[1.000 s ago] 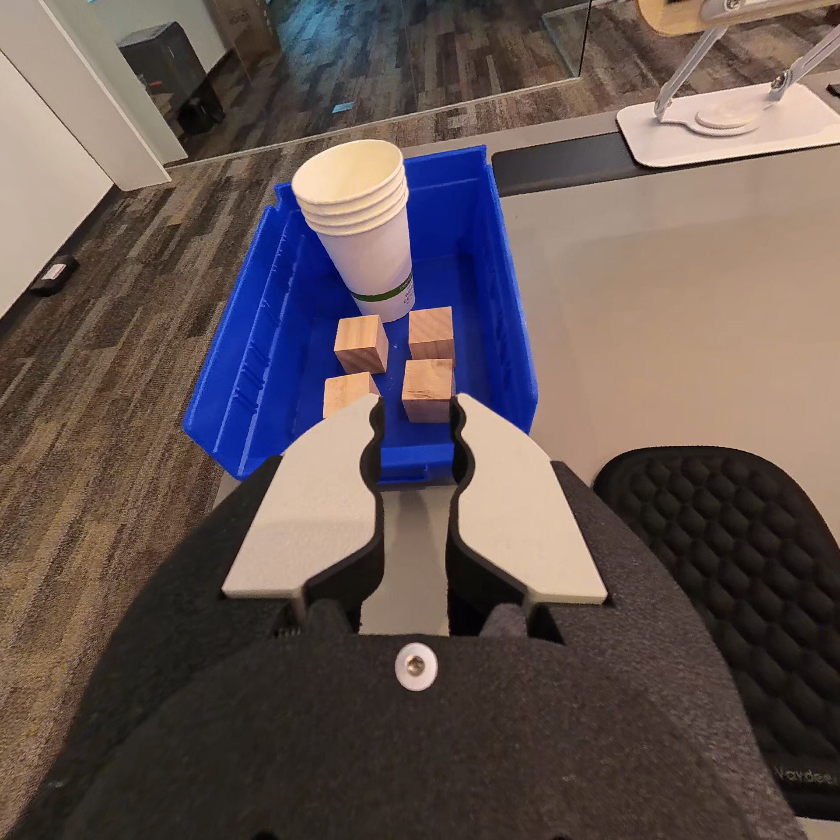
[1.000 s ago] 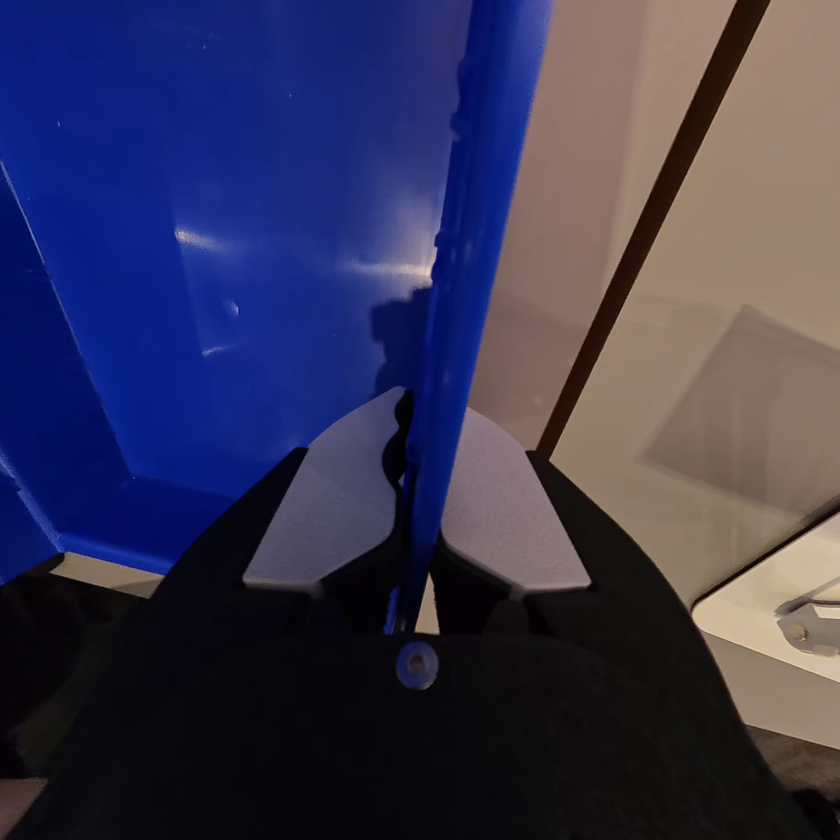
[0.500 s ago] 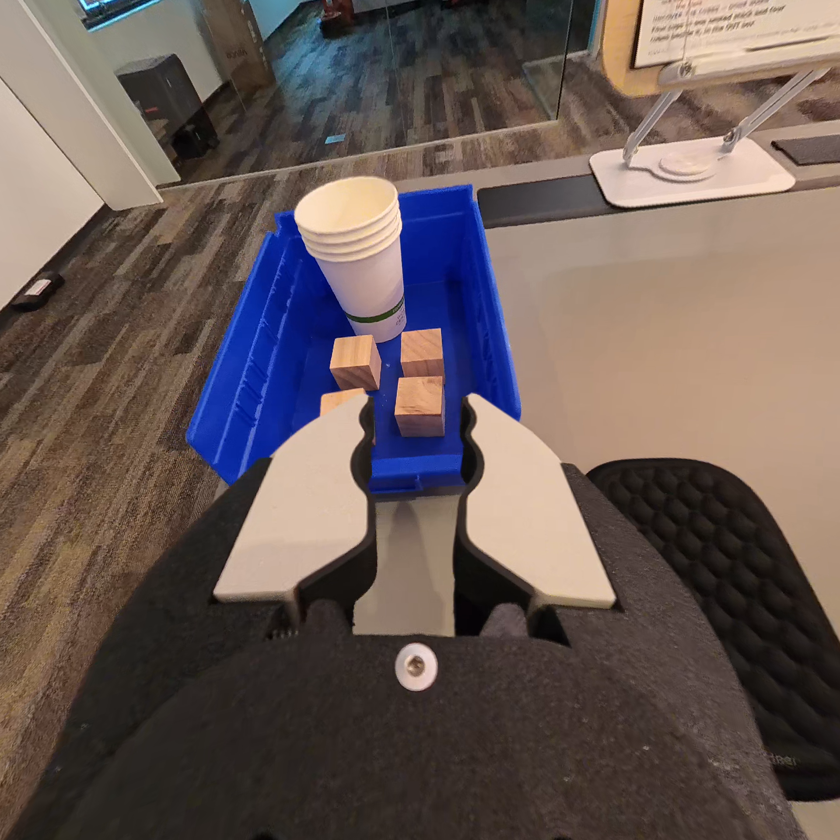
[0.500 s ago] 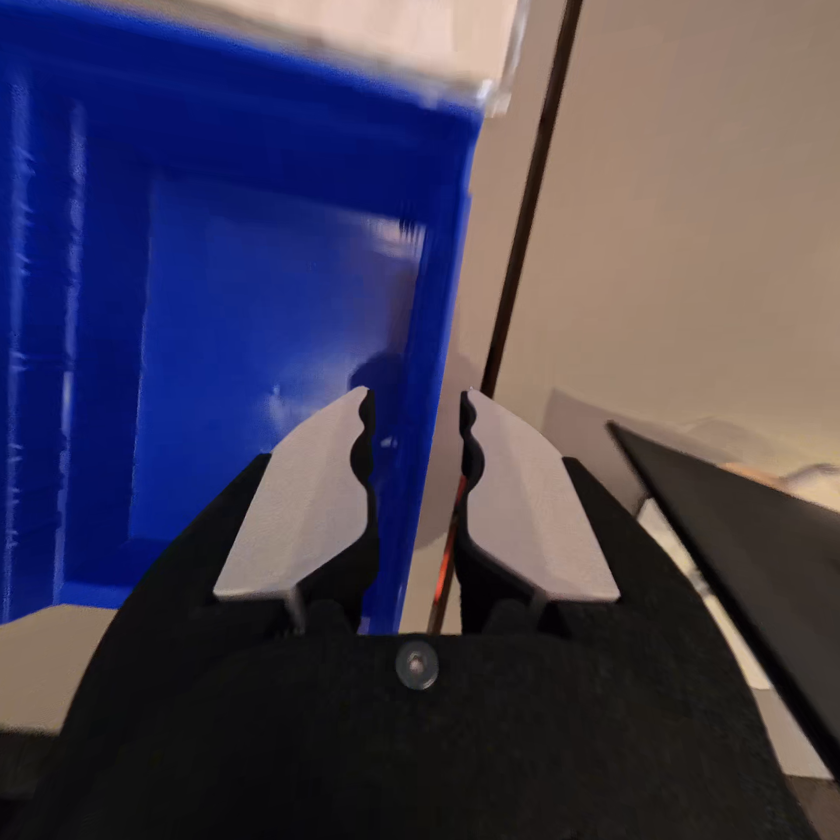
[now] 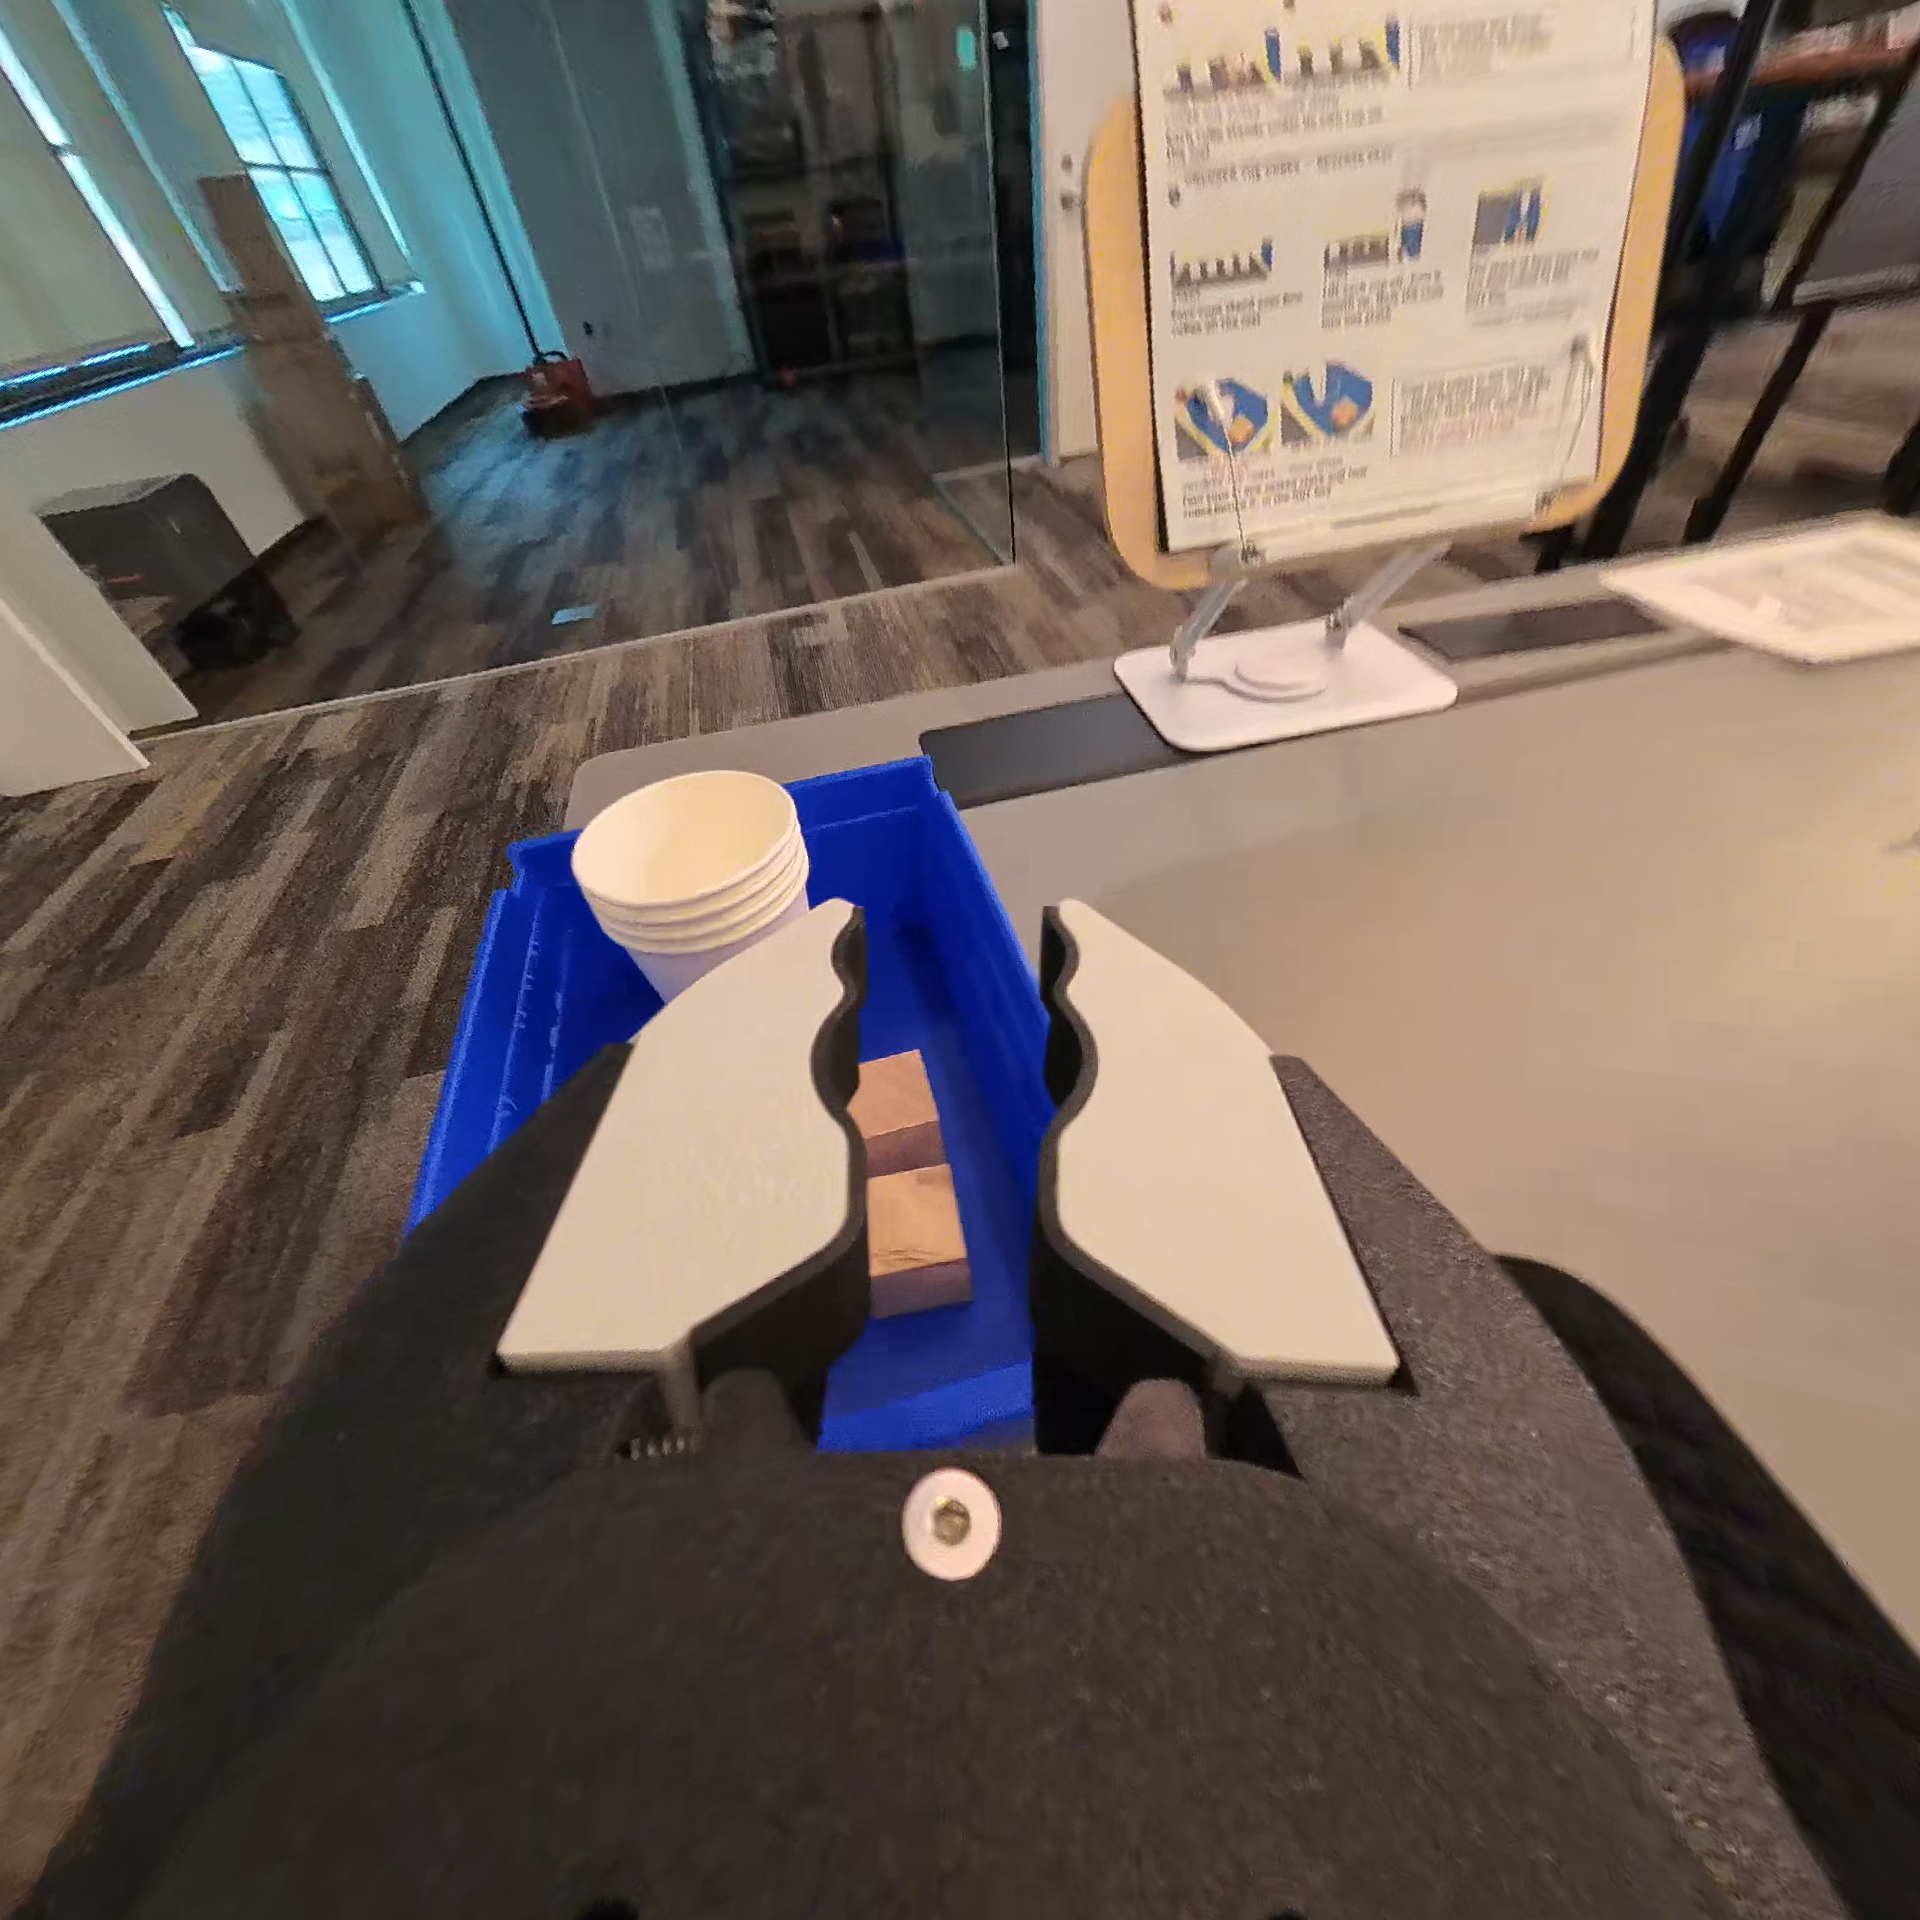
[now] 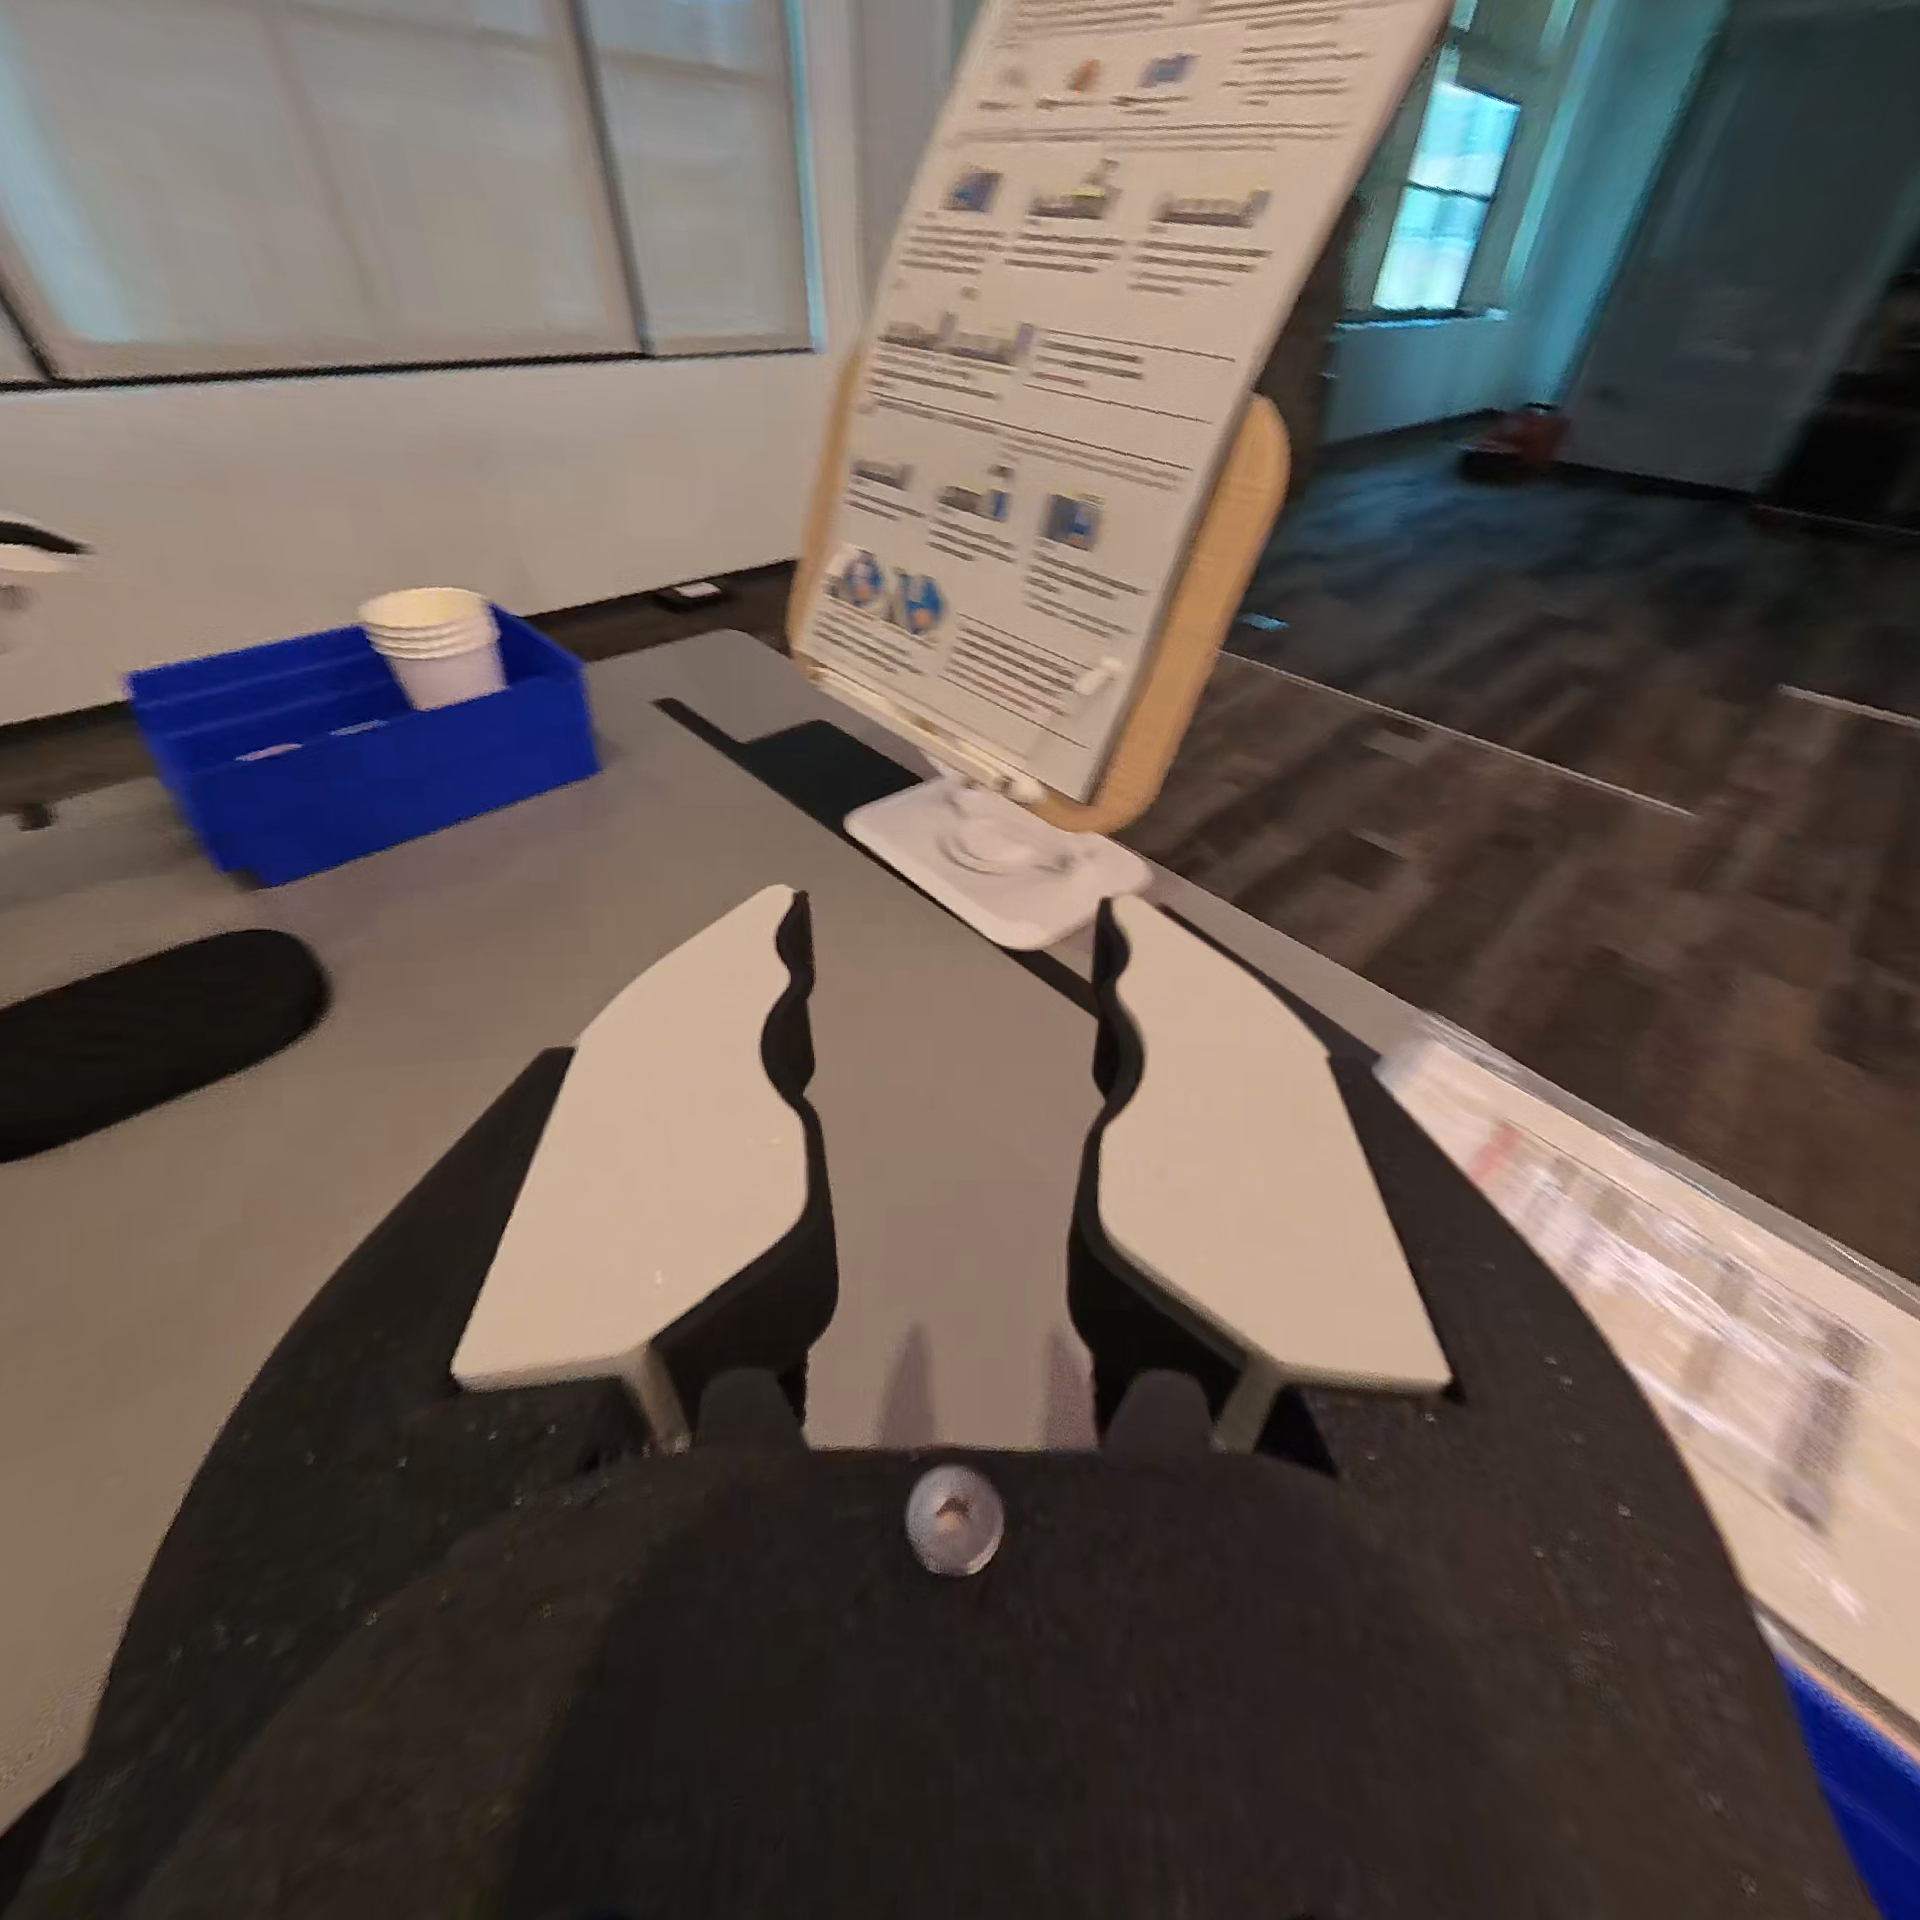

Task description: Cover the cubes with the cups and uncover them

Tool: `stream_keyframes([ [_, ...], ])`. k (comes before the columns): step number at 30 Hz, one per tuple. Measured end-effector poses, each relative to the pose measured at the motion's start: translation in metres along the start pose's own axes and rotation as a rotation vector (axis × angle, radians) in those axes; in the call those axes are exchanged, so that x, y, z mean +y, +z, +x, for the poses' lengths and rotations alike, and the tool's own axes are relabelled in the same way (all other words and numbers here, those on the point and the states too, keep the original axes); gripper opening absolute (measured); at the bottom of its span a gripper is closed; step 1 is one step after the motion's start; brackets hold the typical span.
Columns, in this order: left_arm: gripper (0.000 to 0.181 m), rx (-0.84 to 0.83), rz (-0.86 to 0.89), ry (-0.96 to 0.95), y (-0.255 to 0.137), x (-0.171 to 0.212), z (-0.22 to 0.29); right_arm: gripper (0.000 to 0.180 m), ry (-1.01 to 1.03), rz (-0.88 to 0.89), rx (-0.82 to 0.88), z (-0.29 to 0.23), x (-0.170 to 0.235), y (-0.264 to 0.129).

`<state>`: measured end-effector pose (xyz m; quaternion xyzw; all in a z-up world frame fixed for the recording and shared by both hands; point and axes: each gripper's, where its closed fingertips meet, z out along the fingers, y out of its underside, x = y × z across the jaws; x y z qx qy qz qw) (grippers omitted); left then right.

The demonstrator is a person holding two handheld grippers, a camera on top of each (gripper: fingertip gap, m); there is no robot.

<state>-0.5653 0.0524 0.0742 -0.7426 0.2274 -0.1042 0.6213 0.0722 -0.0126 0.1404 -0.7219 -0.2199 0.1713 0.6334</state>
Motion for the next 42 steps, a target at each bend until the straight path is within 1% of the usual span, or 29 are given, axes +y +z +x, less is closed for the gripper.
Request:
stream_keyframes([
  [2,0.030,0.019,-0.062,0.111,0.009,-0.001,-0.004,0.040,-0.008,0.010,-0.104,-0.029,-0.001,0.026],
  [4,0.028,0.030,-0.160,0.239,0.019,0.003,-0.011,0.036,-0.015,0.024,-0.205,-0.059,-0.008,0.050],
  [6,0.031,0.031,-0.266,0.340,0.028,0.008,-0.020,0.016,-0.037,0.035,-0.301,-0.089,-0.016,0.071],
  [8,0.031,0.022,-0.333,0.401,0.036,0.009,-0.029,0.004,-0.113,0.088,-0.338,-0.109,-0.027,0.089],
  [10,0.029,0.027,-0.356,0.416,0.044,0.006,-0.033,0.003,-0.199,0.168,-0.318,-0.119,-0.038,0.105],
  [11,0.027,0.041,-0.363,0.407,0.048,0.004,-0.034,0.001,-0.209,0.193,-0.311,-0.121,-0.041,0.111],
  [13,0.024,0.074,-0.386,0.394,0.055,0.003,-0.033,0.000,-0.181,0.221,-0.330,-0.126,-0.043,0.123],
  [15,0.022,0.094,-0.430,0.403,0.061,0.006,-0.036,0.000,-0.137,0.223,-0.395,-0.134,-0.038,0.130],
  [17,0.023,0.108,-0.473,0.428,0.067,0.012,-0.039,0.000,-0.123,0.196,-0.436,-0.139,-0.025,0.138],
  [18,0.023,0.119,-0.489,0.435,0.069,0.015,-0.039,0.000,-0.131,0.175,-0.427,-0.137,-0.018,0.145],
  [21,0.022,0.191,-0.531,0.439,0.068,0.029,-0.030,0.000,-0.162,0.030,-0.368,-0.127,0.011,0.164],
  [24,0.022,0.256,-0.630,0.480,0.058,0.057,-0.025,0.000,-0.230,-0.045,-0.349,-0.124,0.031,0.172],
  [26,0.022,0.350,-0.694,0.510,0.048,0.078,-0.017,0.000,-0.247,-0.086,-0.361,-0.126,0.040,0.175],
  [29,0.024,0.430,-0.769,0.540,0.039,0.102,-0.011,0.000,-0.262,-0.128,-0.365,-0.128,0.049,0.180],
  [33,0.031,0.504,-0.787,0.625,0.038,0.121,-0.002,0.000,-0.267,-0.180,-0.399,-0.135,0.061,0.183],
  [36,0.035,0.516,-0.811,0.759,0.041,0.137,-0.002,0.000,-0.266,-0.206,-0.404,-0.135,0.068,0.183],
  [38,0.039,0.518,-0.848,0.783,0.044,0.146,-0.003,0.000,-0.242,-0.213,-0.422,-0.136,0.071,0.181],
  [42,0.043,0.568,-0.852,0.837,0.049,0.158,-0.005,0.000,-0.212,-0.238,-0.436,-0.135,0.077,0.177],
])
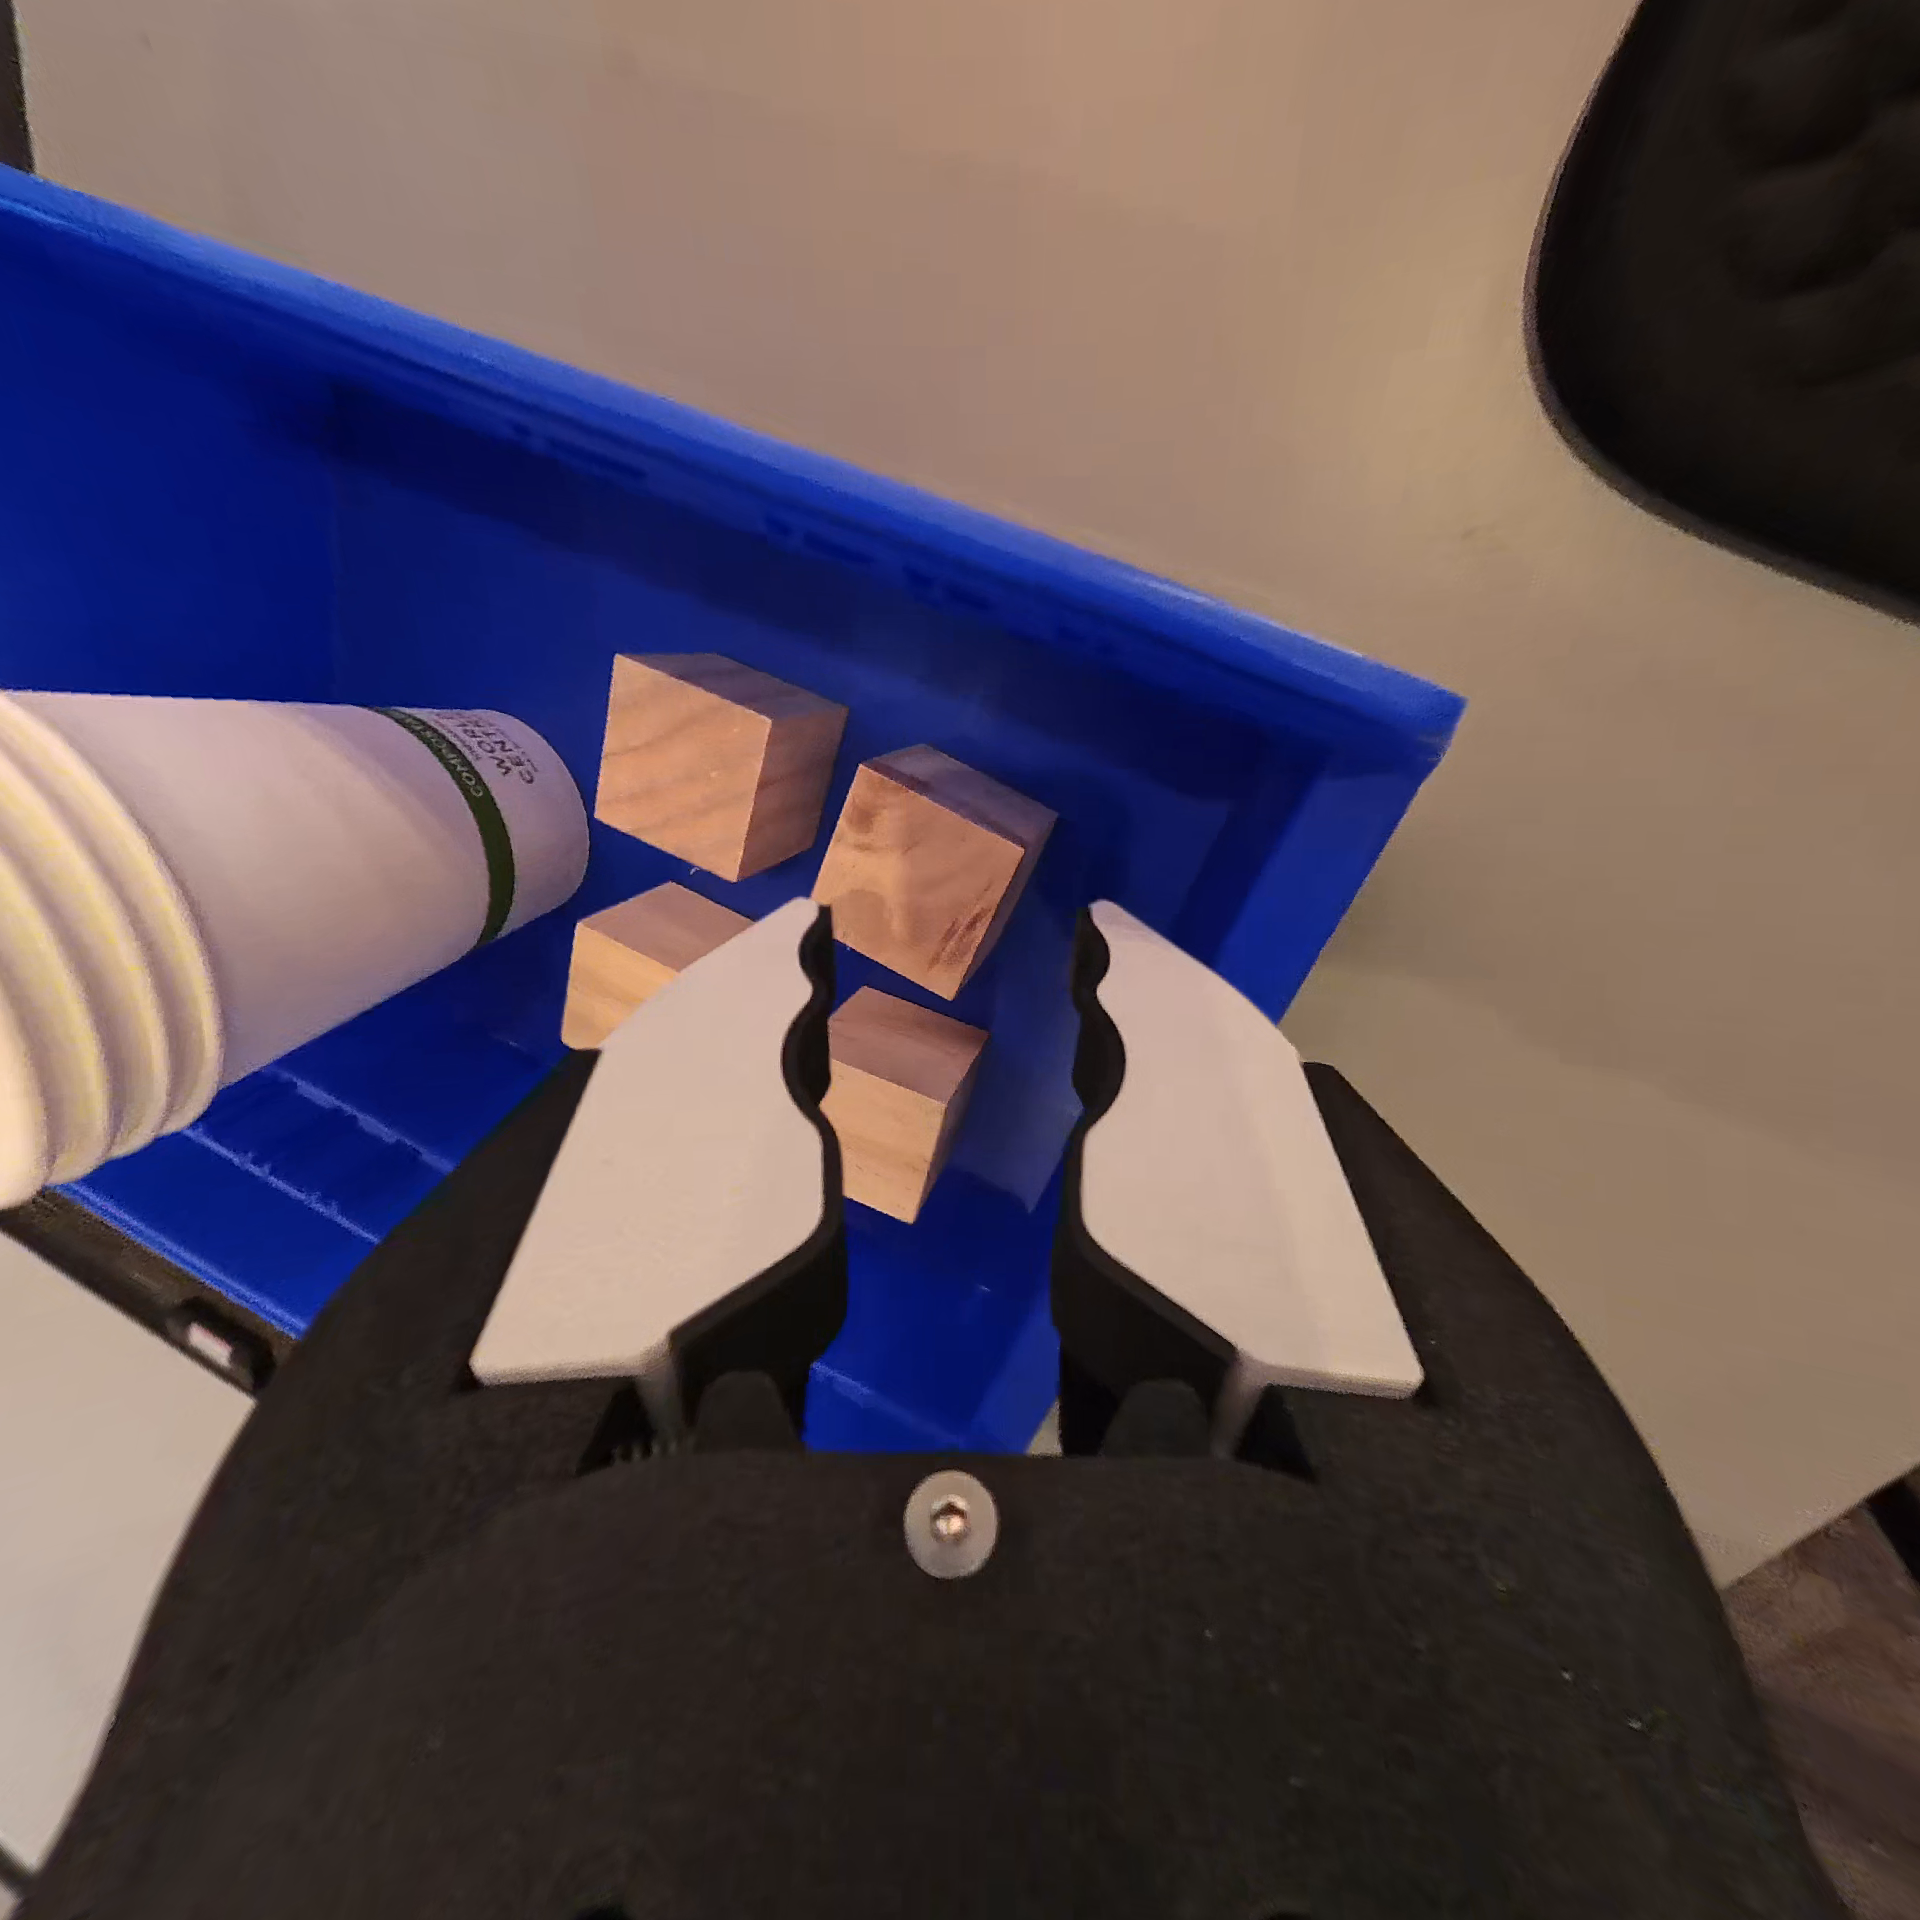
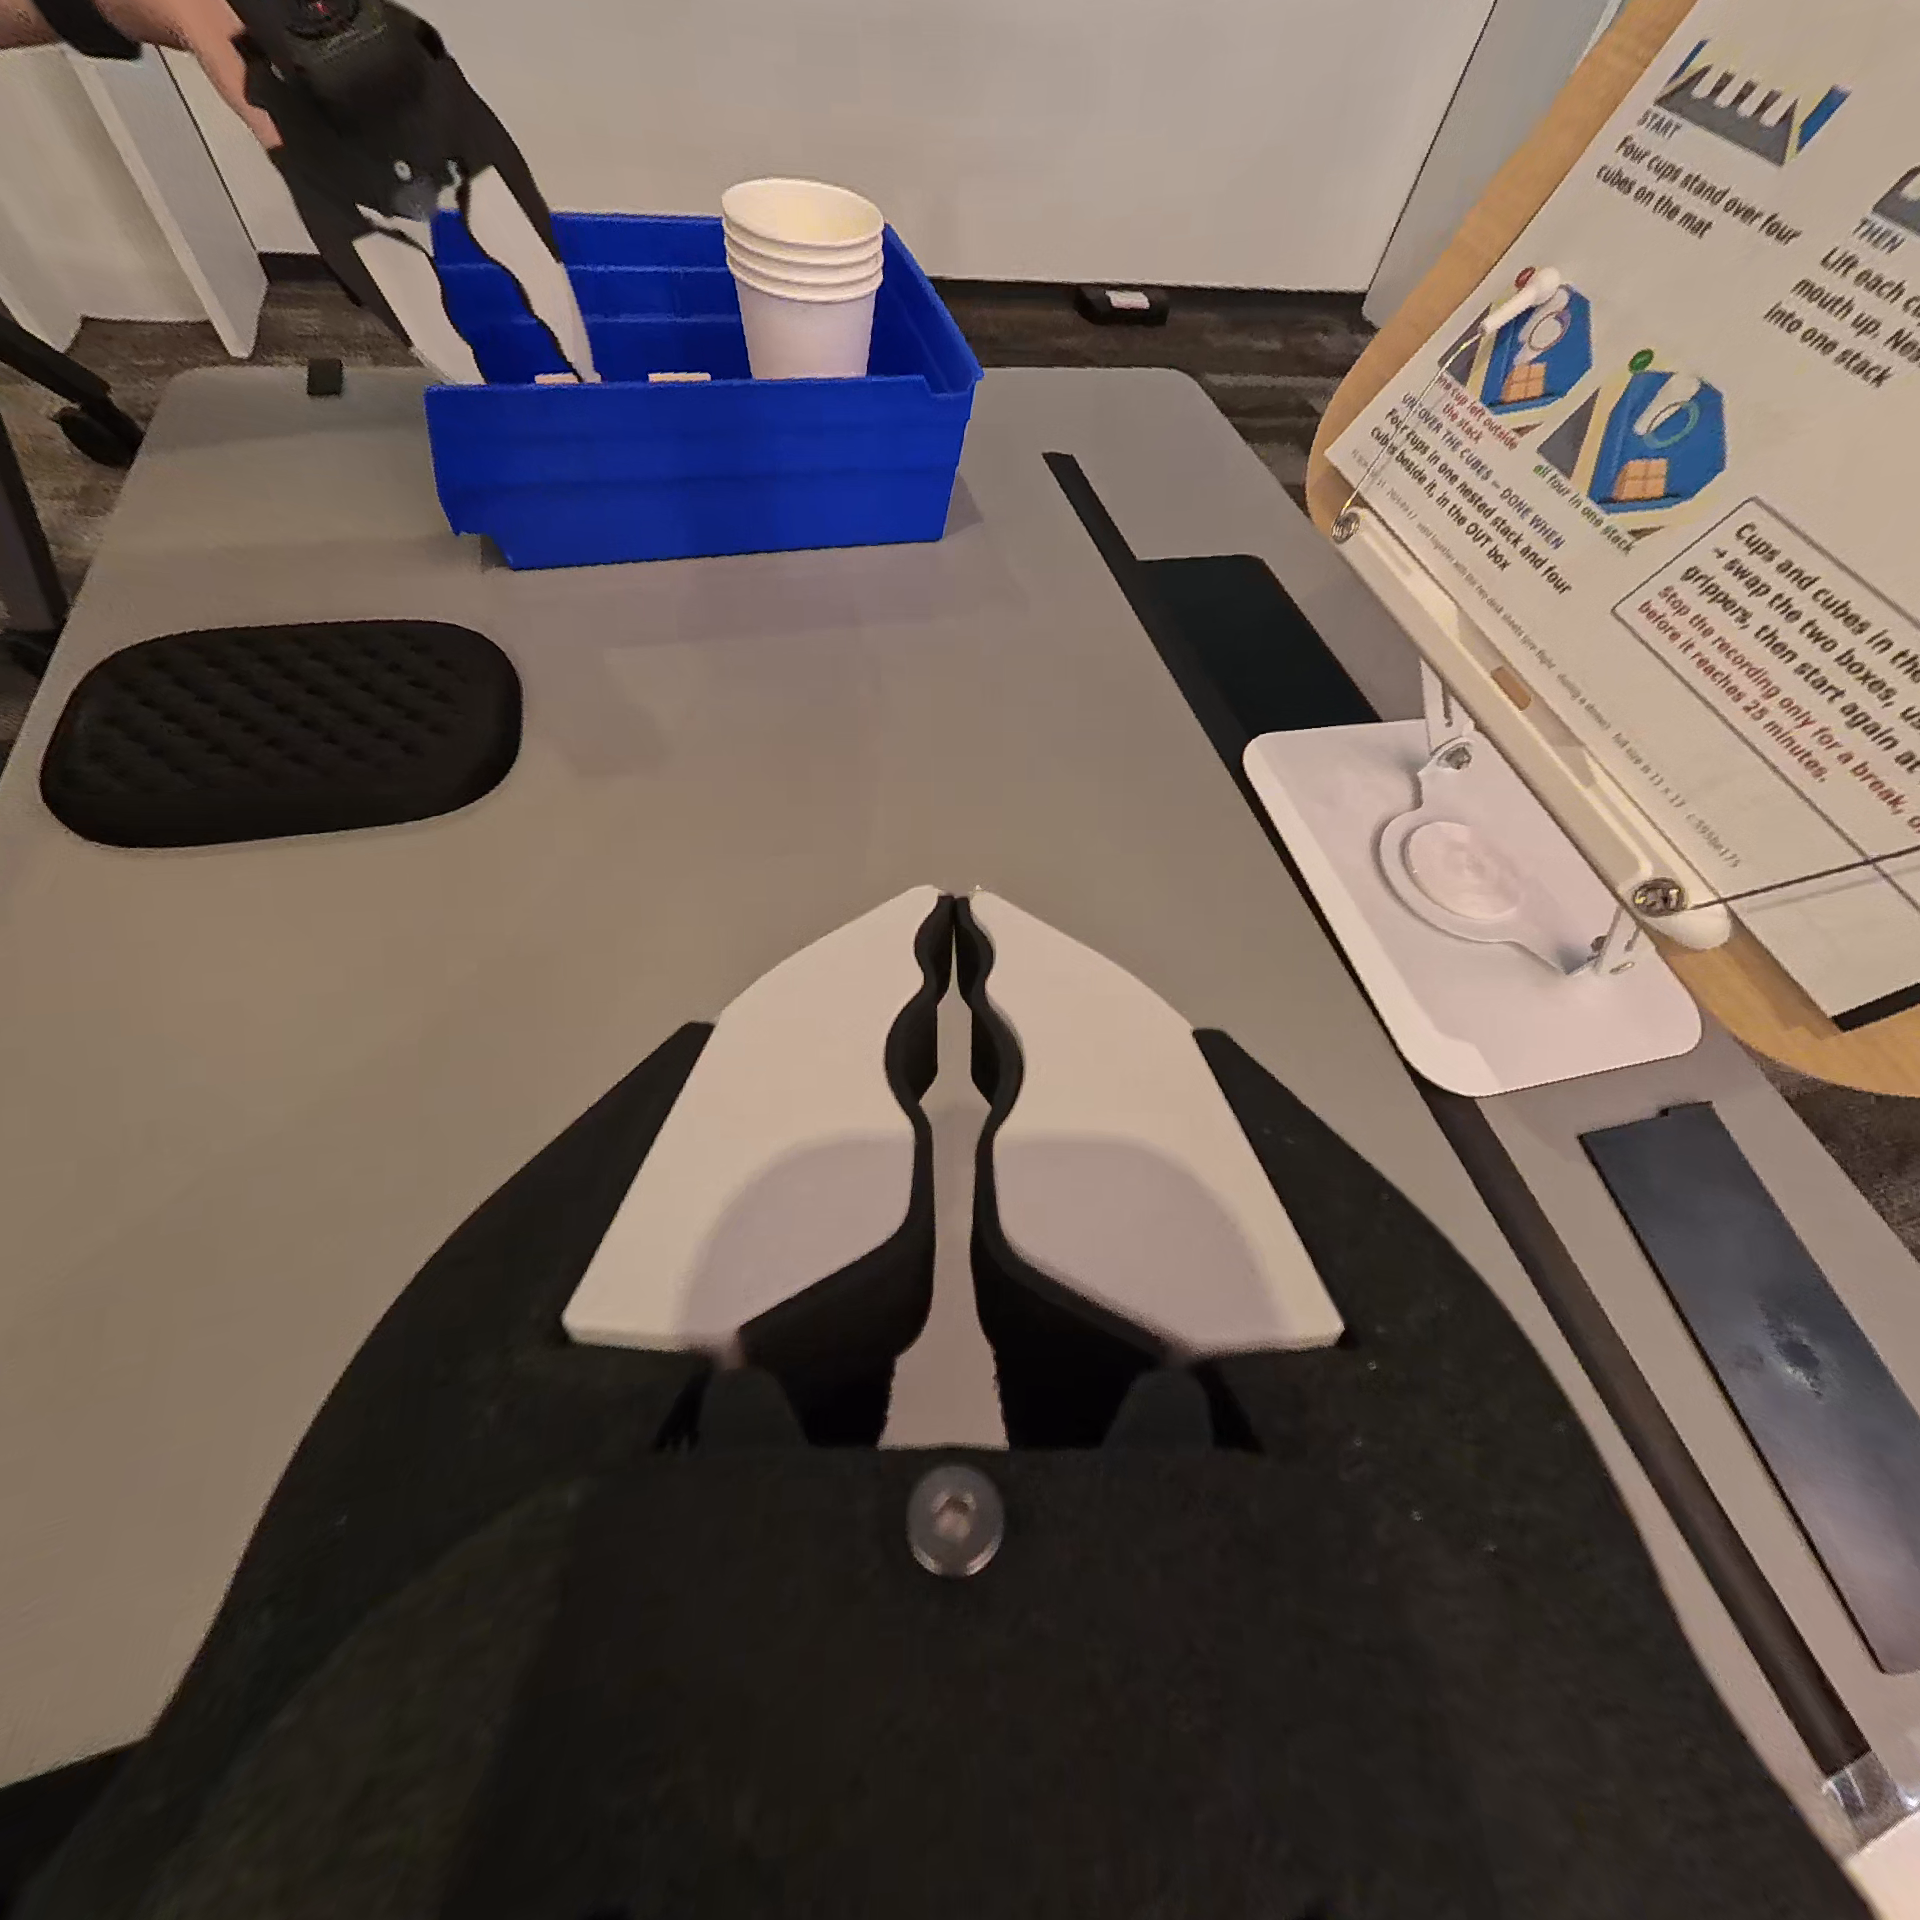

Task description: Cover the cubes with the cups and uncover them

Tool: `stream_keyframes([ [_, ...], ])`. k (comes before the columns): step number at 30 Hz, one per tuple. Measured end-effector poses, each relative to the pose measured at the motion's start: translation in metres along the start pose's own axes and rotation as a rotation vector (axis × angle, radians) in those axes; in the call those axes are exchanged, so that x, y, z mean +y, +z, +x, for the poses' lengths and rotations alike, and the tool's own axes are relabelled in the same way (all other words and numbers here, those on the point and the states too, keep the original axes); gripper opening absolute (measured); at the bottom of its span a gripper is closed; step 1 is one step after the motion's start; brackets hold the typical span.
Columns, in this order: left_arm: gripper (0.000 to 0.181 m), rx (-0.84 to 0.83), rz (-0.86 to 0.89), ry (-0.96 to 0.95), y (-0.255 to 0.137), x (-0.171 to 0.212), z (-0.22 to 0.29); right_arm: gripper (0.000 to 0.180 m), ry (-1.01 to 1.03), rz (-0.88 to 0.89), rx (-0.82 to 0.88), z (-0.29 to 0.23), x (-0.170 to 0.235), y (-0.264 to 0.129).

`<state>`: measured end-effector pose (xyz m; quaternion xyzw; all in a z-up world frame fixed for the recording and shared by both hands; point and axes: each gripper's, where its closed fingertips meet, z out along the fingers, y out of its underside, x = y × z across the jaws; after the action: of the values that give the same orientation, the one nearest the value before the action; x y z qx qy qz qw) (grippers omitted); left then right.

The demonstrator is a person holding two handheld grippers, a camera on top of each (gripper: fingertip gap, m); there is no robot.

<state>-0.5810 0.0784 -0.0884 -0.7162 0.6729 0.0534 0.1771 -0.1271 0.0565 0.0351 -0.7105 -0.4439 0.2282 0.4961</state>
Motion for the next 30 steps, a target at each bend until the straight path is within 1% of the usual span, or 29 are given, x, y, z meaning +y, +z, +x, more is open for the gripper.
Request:
stream_keyframes([
  [4,0.046,0.022,0.030,0.033,0.008,-0.001,-0.004,0.000,0.006,-0.028,-0.011,-0.001,0.005,-0.001],
  [8,0.046,0.055,0.018,0.067,0.016,0.004,-0.008,0.001,0.017,-0.035,-0.036,-0.005,0.007,-0.001],
  [16,0.045,0.134,0.020,0.090,0.030,0.005,-0.008,0.003,0.081,-0.014,-0.136,-0.015,0.011,0.000],
  [21,0.045,0.142,0.004,0.114,0.038,0.007,-0.006,0.004,0.097,-0.048,-0.139,-0.013,0.020,0.000],
  [27,0.044,0.122,-0.002,0.102,0.035,0.006,-0.007,0.004,0.096,-0.057,-0.148,-0.014,0.021,-0.004],
  [30,0.044,0.094,0.050,0.064,0.015,-0.005,-0.012,0.004,0.083,-0.045,-0.144,-0.014,0.019,-0.010],
])
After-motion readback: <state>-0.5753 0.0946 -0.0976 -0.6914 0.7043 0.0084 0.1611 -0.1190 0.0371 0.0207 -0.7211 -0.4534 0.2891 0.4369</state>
